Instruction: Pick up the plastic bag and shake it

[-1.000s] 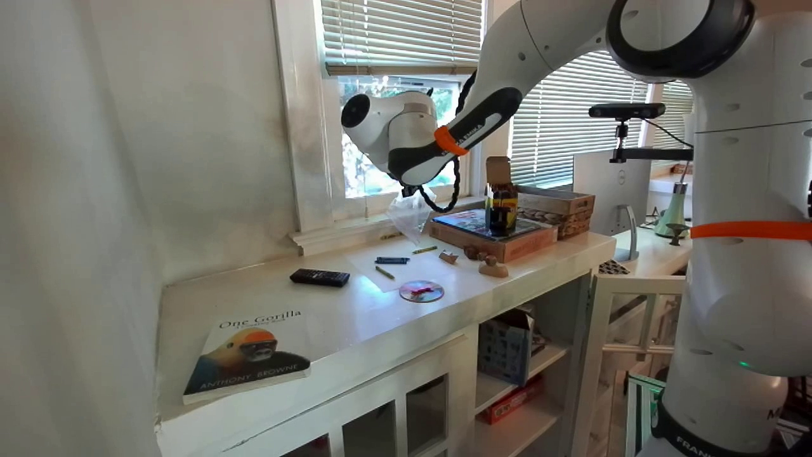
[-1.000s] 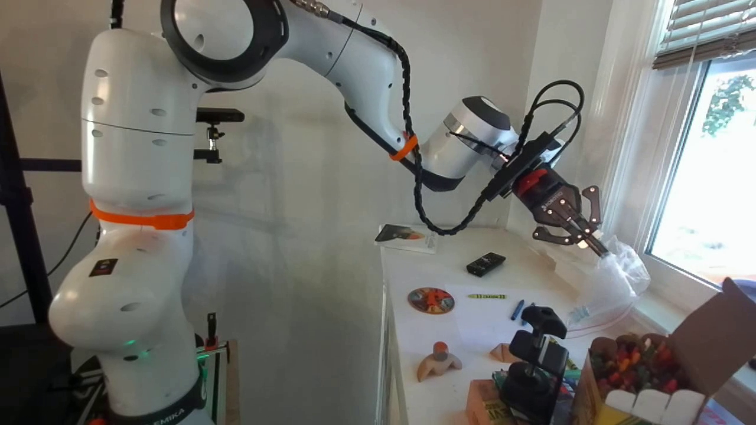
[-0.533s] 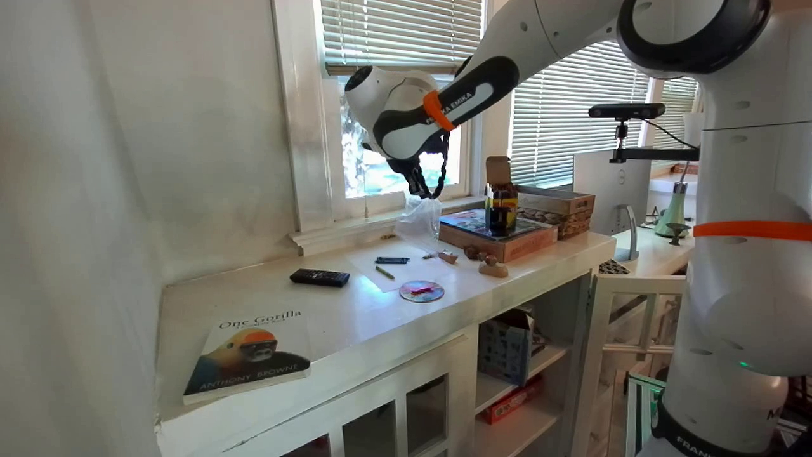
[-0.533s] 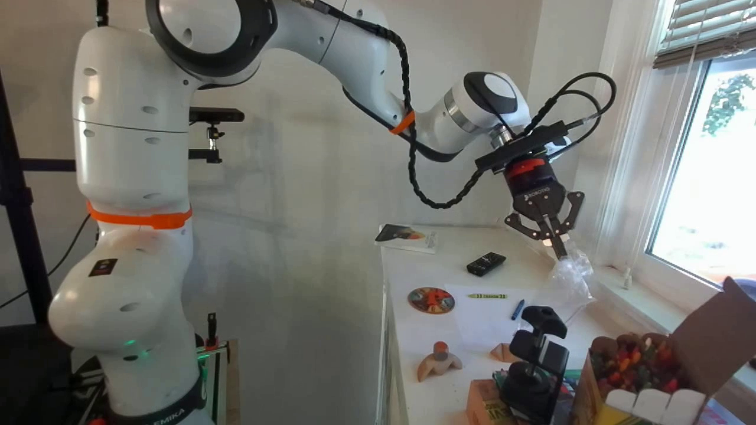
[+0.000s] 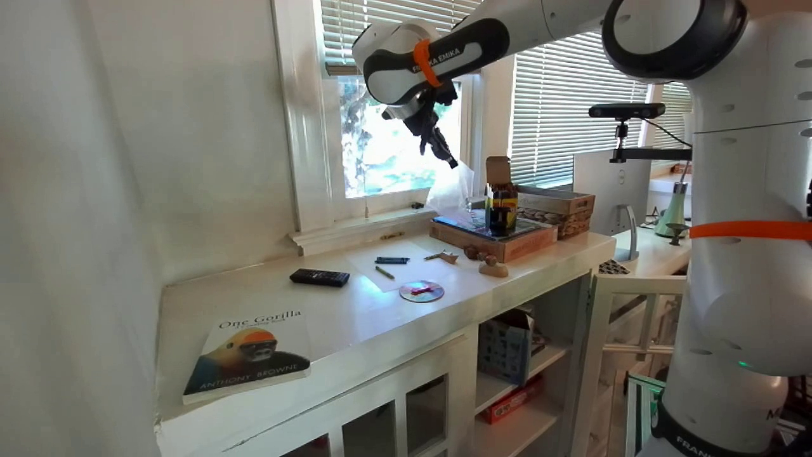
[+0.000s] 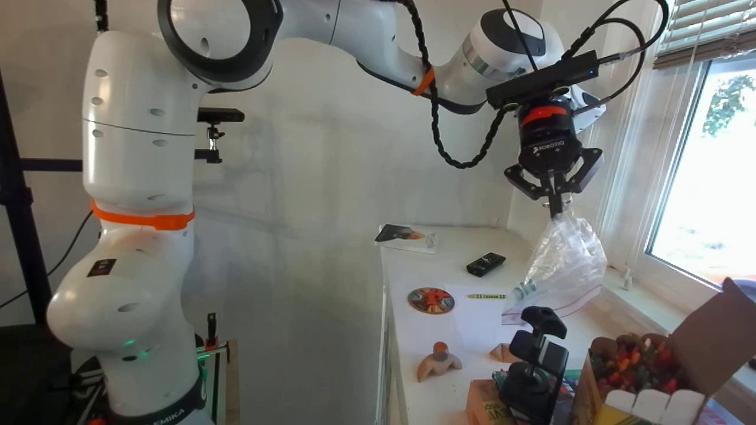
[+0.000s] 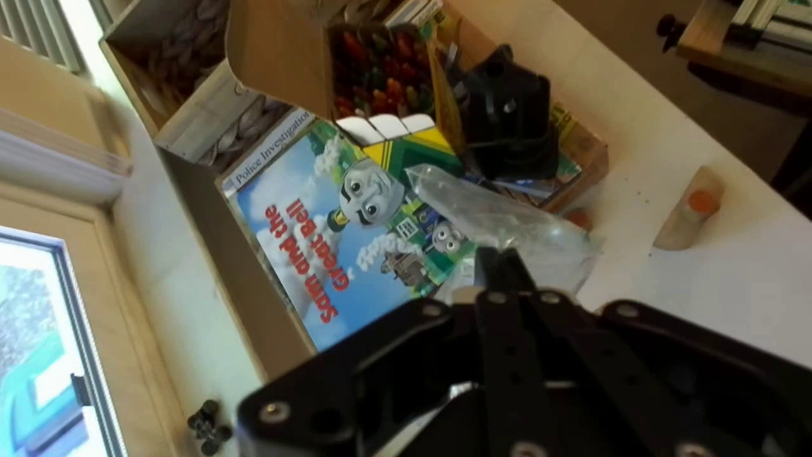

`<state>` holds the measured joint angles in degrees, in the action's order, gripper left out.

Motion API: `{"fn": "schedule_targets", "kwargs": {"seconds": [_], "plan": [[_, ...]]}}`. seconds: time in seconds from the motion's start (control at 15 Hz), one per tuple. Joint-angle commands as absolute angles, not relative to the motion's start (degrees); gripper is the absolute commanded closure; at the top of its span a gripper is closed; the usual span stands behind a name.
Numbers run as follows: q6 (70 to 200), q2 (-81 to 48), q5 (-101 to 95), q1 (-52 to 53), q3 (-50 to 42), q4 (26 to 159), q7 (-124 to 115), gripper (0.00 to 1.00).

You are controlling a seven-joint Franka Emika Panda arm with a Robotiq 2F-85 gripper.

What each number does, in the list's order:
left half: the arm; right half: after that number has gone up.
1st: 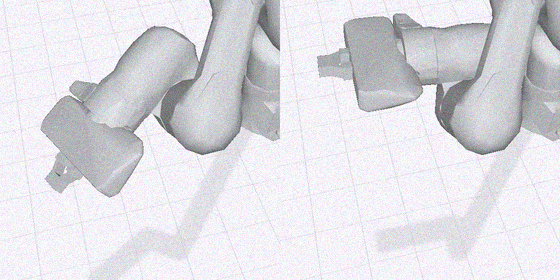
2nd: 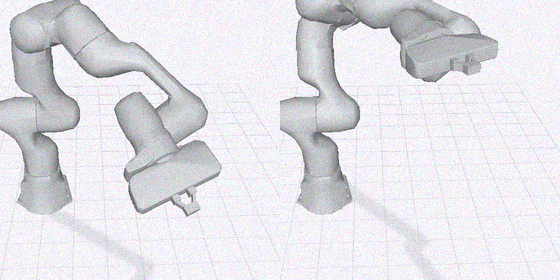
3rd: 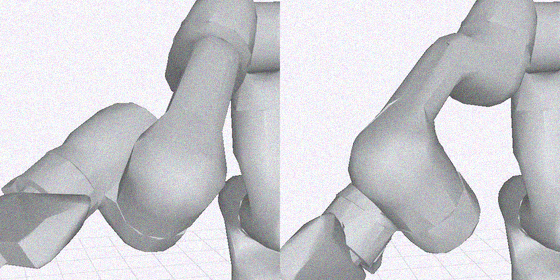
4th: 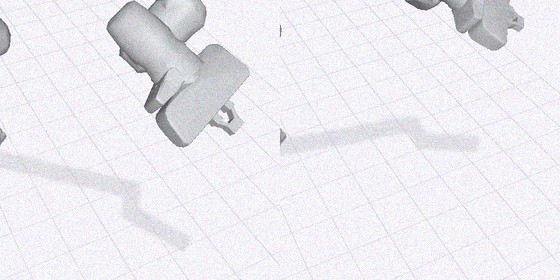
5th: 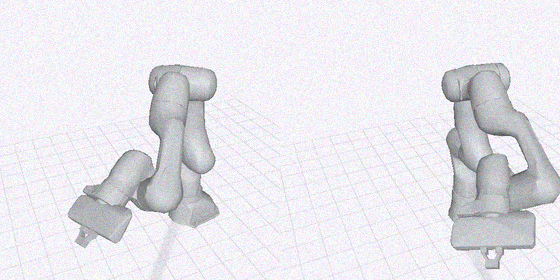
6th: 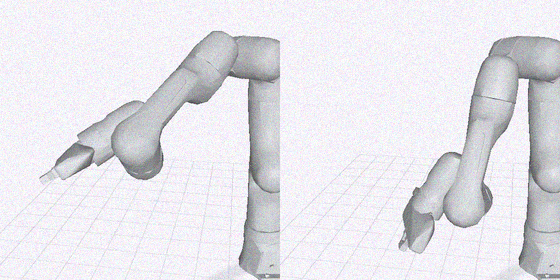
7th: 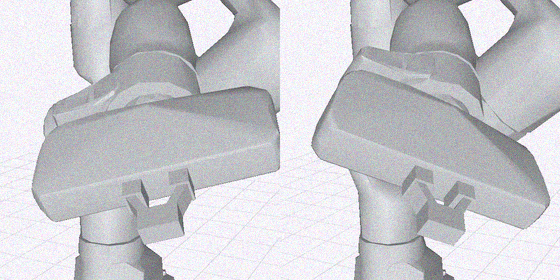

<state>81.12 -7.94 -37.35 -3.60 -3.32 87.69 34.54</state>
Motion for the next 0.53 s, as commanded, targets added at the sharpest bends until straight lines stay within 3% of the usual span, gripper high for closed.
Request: {"fn": "schedule_targets", "kwargs": {"seconds": [0.0, 0.47], "plan": [[72.50, -14.73, -33.30, -4.77, -3.77, 77.02, 36.88, 1.00], [68.45, -22.93, -30.72, -6.30, -4.20, 66.03, 35.88, 1.00]]}}
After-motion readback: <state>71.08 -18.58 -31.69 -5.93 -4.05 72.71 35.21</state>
